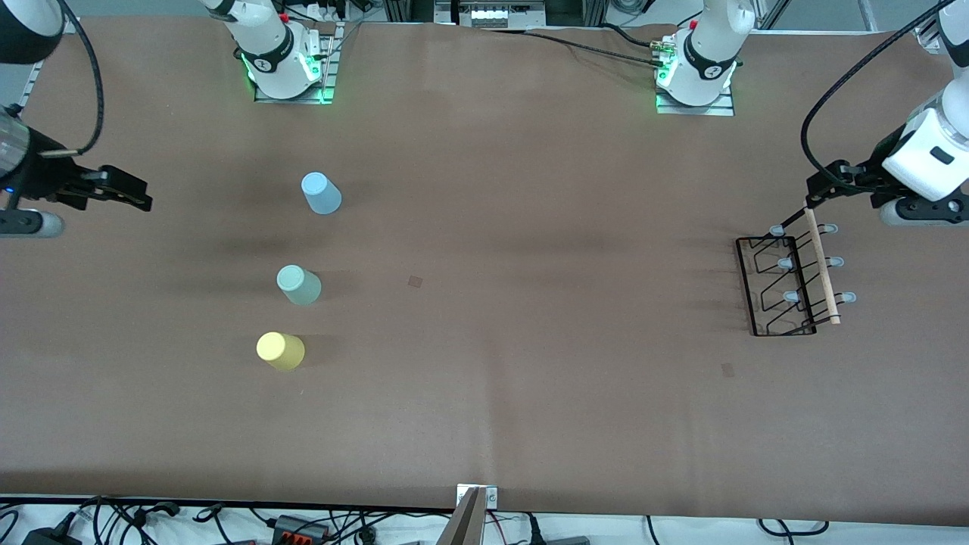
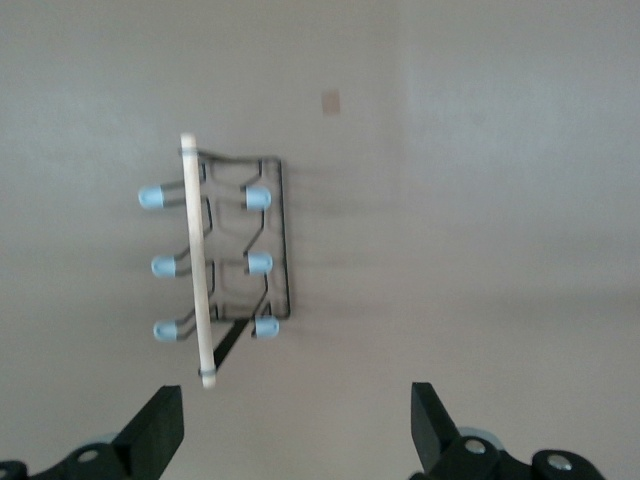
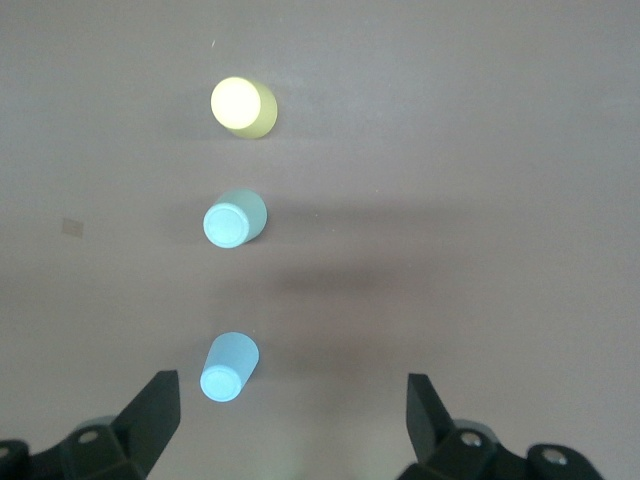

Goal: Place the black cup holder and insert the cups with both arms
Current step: 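Move the left gripper down over the black wire cup holder, then grasp the holder rod with the left gripper while the right gripper reaches the teal cup, then carry the holder with the left gripper while the right gripper grasps the teal cup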

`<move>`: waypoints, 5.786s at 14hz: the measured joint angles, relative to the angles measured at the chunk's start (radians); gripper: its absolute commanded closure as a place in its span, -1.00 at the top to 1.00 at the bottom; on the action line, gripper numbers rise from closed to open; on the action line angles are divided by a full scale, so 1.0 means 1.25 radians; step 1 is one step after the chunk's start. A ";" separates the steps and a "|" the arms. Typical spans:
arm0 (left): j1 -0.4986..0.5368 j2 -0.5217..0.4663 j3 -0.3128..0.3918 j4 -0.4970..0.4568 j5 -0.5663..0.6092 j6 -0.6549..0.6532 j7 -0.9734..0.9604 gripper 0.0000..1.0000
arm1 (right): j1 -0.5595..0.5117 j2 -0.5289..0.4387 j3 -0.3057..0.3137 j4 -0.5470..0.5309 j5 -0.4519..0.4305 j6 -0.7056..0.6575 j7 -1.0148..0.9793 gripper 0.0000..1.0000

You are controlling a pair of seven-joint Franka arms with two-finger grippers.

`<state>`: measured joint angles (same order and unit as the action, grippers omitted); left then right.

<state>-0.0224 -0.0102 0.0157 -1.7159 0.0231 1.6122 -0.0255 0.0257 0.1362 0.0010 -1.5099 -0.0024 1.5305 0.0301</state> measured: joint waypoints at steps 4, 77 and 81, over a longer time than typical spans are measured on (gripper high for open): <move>0.008 0.048 0.008 0.035 0.000 -0.094 0.000 1.00 | 0.000 0.039 -0.001 -0.020 0.000 0.000 0.002 1.00; -0.572 0.488 -0.022 0.214 0.009 0.316 -0.566 -0.98 | 0.128 0.173 0.010 -0.574 0.000 0.953 0.112 -0.61; -0.573 0.490 -0.022 0.214 0.008 0.316 -0.592 -0.98 | 0.128 0.172 0.010 -0.570 0.000 0.938 0.110 -0.72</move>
<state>-0.7382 0.6019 -0.0121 -1.4486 0.0327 2.0079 -0.7651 0.1860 0.3508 0.0142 -2.2221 -0.0029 2.7032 0.1682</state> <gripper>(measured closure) 0.841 0.335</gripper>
